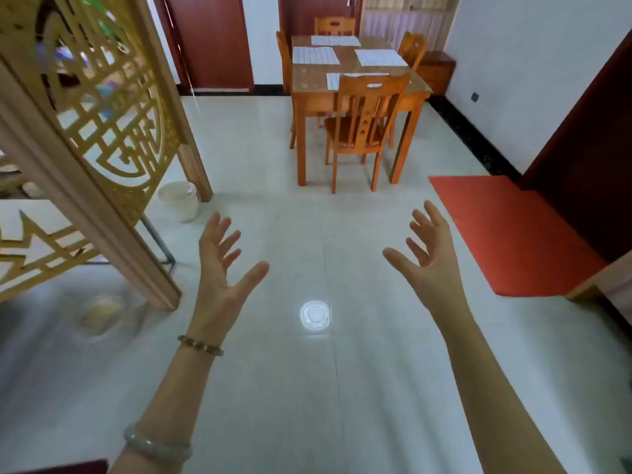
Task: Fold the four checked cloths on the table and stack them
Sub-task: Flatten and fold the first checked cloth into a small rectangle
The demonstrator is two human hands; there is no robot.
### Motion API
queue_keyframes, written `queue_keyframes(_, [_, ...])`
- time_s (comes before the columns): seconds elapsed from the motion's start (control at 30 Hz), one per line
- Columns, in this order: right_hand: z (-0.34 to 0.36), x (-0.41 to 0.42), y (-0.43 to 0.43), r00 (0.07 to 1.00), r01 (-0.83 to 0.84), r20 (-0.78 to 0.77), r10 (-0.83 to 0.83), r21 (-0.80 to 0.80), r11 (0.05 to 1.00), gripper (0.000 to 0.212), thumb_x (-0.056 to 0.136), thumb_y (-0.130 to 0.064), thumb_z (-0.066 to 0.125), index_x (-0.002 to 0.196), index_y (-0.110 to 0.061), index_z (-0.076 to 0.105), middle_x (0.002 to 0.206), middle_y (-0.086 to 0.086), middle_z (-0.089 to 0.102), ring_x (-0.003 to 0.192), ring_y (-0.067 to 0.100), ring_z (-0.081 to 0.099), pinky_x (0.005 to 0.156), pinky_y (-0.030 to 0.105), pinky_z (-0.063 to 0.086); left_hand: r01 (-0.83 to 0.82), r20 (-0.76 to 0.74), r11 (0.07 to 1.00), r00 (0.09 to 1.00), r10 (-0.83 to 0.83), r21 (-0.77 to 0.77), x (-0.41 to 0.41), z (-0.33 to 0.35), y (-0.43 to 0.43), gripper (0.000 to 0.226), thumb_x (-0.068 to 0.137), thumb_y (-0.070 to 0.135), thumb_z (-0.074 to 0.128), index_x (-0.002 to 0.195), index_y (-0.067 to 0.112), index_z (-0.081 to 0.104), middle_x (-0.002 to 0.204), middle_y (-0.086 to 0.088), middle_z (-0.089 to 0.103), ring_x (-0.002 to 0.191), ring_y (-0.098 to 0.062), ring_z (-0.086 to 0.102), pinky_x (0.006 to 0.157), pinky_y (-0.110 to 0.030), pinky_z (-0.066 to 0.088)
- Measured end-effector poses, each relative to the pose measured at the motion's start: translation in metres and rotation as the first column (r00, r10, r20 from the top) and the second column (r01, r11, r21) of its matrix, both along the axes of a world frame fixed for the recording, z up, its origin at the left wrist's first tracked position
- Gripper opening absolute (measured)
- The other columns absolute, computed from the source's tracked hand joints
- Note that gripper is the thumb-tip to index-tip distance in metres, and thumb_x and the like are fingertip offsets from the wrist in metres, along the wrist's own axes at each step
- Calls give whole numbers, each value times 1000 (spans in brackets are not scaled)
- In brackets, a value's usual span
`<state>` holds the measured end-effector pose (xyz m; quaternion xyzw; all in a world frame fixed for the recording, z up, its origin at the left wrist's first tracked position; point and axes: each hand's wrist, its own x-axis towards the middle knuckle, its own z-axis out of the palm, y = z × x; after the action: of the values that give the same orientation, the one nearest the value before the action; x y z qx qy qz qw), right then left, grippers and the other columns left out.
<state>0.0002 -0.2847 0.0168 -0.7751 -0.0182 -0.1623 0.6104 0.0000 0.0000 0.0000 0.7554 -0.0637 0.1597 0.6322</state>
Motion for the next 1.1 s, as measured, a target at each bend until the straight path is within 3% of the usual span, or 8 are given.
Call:
queue_keyframes(0.13, [-29, -16, 1, 994, -22, -106, 27, 39, 999, 87, 76, -17, 79, 145, -31, 28, 142, -10, 41, 131, 3, 42, 109, 30, 39, -6, -82, 1000, 997, 4, -23, -16, -25, -1, 93, 70, 44, 70, 145, 34, 18, 150, 7, 31, 132, -5, 41, 109, -36, 37])
queue_keyframes(0.3, [-66, -38, -5, 973, -19, -230, 29, 43, 999, 91, 70, -30, 80, 145, -34, 28, 141, -13, 42, 130, 1, 43, 108, 29, 39, -20, -162, 999, 987, 14, -37, -38, -61, -3, 88, 70, 42, 70, 142, 41, 20, 149, 8, 32, 131, -5, 41, 109, -36, 36])
queue_keyframes(0.4, [-81, -46, -7, 958, -13, -284, 28, 55, 998, 90, 71, -27, 80, 144, -35, 29, 140, -16, 43, 129, 1, 43, 108, 31, 40, -45, -222, 998, 974, 35, -41, -47, -76, -7, 92, 69, 42, 70, 146, 33, 20, 149, 7, 33, 131, -5, 42, 110, -40, 36])
queue_keyframes(0.57, [-93, -39, -12, 952, -7, -304, 24, 59, 998, 88, 73, -23, 82, 143, -36, 30, 137, -22, 43, 127, -2, 44, 107, 29, 40, -70, -247, 996, 967, 55, -49, -49, -87, -18, 88, 69, 44, 70, 142, 41, 22, 147, 11, 34, 130, -4, 42, 109, -38, 37])
queue_keyframes(0.8, [-96, -11, -17, 951, -28, -305, 42, 50, 998, 86, 76, -18, 78, 144, -34, 30, 139, -15, 43, 128, 1, 44, 104, 23, 40, -94, -234, 995, 969, 82, -39, -29, -89, -25, 90, 69, 44, 70, 145, 33, 22, 147, 10, 34, 130, -4, 42, 108, -35, 37])
queue_keyframes(1.1, [-105, 65, -18, 941, -7, -338, 21, 42, 999, 84, 77, -17, 78, 143, -36, 30, 137, -17, 43, 126, 1, 45, 102, 22, 40, -110, -263, 993, 960, 94, -47, 54, -100, -19, 92, 68, 46, 70, 145, 31, 23, 146, 12, 35, 130, -3, 42, 107, -33, 37])
